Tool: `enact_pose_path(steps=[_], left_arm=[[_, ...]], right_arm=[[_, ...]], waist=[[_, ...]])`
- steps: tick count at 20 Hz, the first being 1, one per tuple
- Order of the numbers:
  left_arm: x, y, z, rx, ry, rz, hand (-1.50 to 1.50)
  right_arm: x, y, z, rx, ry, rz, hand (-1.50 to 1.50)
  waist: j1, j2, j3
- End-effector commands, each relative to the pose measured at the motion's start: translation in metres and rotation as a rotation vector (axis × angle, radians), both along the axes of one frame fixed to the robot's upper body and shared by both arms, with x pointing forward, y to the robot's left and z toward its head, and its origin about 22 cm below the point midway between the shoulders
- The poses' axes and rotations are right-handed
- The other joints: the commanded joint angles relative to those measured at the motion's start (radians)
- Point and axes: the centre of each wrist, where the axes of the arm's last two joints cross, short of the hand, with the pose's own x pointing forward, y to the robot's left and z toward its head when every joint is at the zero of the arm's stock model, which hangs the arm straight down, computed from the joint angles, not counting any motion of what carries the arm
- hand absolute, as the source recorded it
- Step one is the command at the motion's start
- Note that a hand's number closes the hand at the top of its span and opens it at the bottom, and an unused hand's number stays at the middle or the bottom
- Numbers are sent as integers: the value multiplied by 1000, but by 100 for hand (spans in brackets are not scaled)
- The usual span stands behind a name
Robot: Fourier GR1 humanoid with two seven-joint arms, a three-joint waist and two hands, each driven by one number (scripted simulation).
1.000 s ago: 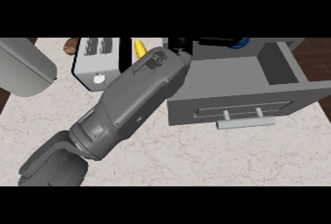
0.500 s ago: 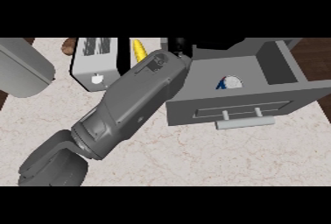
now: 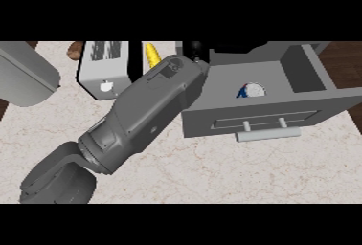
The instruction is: Pick up the can, place it into the drawer and close the drawer
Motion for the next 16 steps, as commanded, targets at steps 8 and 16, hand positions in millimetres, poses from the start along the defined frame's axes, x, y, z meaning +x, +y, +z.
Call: enact_pose_path(steps=[8,16], left_arm=[[-6,-6,4,-53,-71,-37,-150],[-9,-13,18,-66,-103,-34,-150]], right_arm=[[23,24,40,-373,-191,18,-150],[56,51,45,-595,-193,13,-150]], waist=[[34,1,-1],[76,-7,-2]])
